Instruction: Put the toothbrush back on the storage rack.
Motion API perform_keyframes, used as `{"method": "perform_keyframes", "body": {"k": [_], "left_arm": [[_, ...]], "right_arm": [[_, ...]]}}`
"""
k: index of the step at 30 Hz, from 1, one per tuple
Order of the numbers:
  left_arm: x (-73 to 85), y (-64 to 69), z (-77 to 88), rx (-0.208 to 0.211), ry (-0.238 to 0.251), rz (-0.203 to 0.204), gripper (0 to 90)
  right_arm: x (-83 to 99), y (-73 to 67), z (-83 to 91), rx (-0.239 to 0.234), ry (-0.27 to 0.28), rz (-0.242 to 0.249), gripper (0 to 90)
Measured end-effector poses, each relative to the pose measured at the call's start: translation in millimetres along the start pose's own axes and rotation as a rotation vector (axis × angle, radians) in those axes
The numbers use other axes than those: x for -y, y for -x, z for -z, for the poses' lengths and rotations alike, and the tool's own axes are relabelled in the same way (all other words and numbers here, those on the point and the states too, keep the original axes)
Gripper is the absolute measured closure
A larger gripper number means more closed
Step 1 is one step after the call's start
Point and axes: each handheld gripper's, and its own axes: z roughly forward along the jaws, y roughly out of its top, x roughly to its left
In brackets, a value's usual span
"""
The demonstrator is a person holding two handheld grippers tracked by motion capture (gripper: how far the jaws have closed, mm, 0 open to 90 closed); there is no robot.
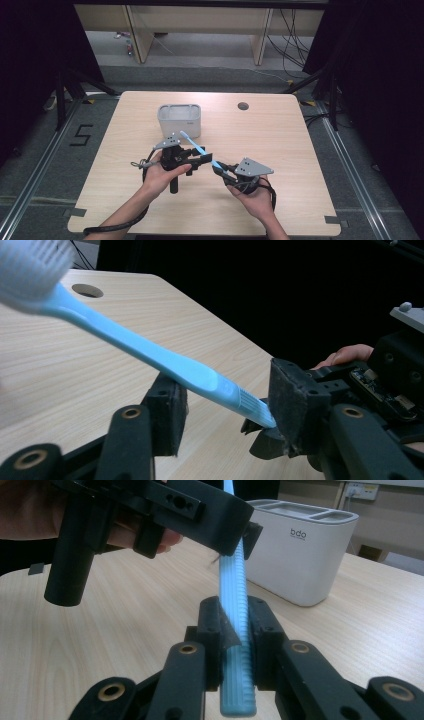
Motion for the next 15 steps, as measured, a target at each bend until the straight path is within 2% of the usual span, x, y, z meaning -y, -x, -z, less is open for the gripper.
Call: {"method": "perform_keyframes", "body": {"k": [1,2,3,4,5,8,10,11,13,14,15], "left_arm": [[-0.3,-0.1,0.0,-0.002,0.003,-0.001,52.1],[-0.5,-0.4,0.1,0.000,0.004,0.005,53.4],[-0.5,-0.4,0.3,-0.001,0.008,0.012,54.9],[-0.5,-0.4,0.1,0.000,0.012,0.016,54.9],[-0.6,-0.2,0.2,0.000,0.015,0.018,56.1],[-0.9,0.3,0.5,-0.001,0.026,0.023,59.4],[-1.7,0.2,1.0,-0.001,0.036,0.022,61.6],[-2.4,0.5,1.3,0.003,0.042,0.023,64.9],[-3.5,1.7,1.2,0.008,0.052,0.017,66.0],[-4.7,3.3,1.6,0.013,0.058,0.015,71.6],[-5.5,4.3,1.7,0.018,0.061,0.012,71.6]], "right_arm": [[-0.3,1.7,-0.2,0.010,0.013,0.030,79.2],[-0.1,0.5,0.1,0.012,0.013,0.003,79.2],[-0.5,1.8,0.2,0.020,0.025,0.024,79.2],[-0.5,1.8,0.2,0.020,0.025,0.024,79.2],[-0.5,0.3,0.6,0.012,0.010,-0.002,79.2],[-0.2,0.3,-1.1,0.007,0.027,0.000,79.1],[-0.4,1.8,-2.0,0.010,0.043,0.026,79.0],[-0.9,-0.8,-0.7,0.020,0.010,-0.001,78.9],[-0.6,-1.5,-1.8,0.028,0.020,-0.005,78.9],[-0.7,-1.0,-3.7,0.042,0.016,0.016,78.5],[-0.7,-1.0,-3.7,0.042,0.016,0.016,78.5]]}}
